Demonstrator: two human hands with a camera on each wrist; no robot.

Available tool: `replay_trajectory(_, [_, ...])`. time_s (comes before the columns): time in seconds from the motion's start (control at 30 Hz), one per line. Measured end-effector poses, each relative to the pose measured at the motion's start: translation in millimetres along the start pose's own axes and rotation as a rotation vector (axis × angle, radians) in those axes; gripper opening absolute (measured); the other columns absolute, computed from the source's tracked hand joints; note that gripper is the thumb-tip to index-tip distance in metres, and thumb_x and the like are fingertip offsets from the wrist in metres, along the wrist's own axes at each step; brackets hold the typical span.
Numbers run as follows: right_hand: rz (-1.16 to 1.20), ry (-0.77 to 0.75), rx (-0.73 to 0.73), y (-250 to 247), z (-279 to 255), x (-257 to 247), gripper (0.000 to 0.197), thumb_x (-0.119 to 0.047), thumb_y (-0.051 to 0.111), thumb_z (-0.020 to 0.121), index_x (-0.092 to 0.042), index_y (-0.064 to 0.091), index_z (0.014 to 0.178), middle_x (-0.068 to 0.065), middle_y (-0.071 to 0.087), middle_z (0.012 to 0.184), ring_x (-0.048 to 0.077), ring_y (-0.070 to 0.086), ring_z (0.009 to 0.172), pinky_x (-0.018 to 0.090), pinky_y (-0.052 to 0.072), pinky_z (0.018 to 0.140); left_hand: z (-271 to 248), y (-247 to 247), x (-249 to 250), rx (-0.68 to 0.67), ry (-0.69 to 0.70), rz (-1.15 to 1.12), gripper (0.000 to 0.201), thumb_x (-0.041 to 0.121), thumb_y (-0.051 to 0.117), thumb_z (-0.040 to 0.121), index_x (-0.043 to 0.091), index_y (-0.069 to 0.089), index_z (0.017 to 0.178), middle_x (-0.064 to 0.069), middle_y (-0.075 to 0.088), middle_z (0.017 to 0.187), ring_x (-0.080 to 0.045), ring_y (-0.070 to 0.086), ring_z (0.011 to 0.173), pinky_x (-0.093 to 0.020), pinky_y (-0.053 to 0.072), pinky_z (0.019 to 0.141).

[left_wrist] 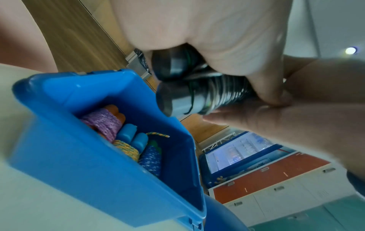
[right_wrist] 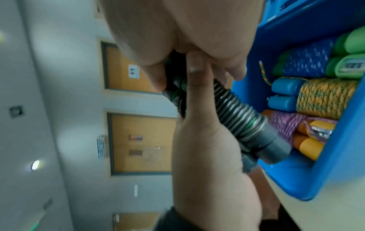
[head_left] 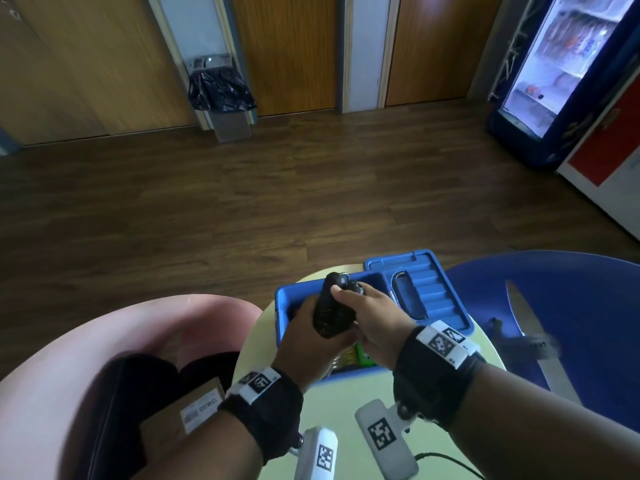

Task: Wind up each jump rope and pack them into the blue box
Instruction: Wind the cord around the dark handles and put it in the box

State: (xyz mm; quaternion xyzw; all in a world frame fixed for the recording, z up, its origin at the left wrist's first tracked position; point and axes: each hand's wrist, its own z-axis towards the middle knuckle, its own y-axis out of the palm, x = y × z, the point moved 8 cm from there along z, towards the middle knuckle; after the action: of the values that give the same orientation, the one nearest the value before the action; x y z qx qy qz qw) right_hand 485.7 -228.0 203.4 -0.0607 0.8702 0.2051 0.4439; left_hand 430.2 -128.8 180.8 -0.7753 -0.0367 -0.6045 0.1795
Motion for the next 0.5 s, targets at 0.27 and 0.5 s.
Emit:
replay_trajectory(0.27, [-0.537,-0.112,0.006,-3,0,0,0.017,-0.027,0.068,0.092,-0.019,0.060,0.105,0.009,0.069,0.100,0.021,0.068,0.092,0.036,0.057,0.086,2,-12,-15,-0.006,-0.034,0.241,0.043,0.067,0.072,0.064,0.035,0.068,0.093,0.011,0.072,0.080,-0.010,0.069,0.076,-0.036,0.056,0.072])
replay_trajectory(0.5, [-0.629,0.019,-0.066,-25,31,0,0.024,-0.024,0.068,0.093,-0.005,0.064,0.106,0.023,0.071,0.100,0.034,0.074,0.081,0.049,0.061,0.078,-9,-37,-33,-0.065,0.004,0.141,0.034,0.056,0.076,0.073,0.037,0.065,0.099,0.018,0.072,0.088,0.002,0.066,0.078,-0.014,0.047,0.070])
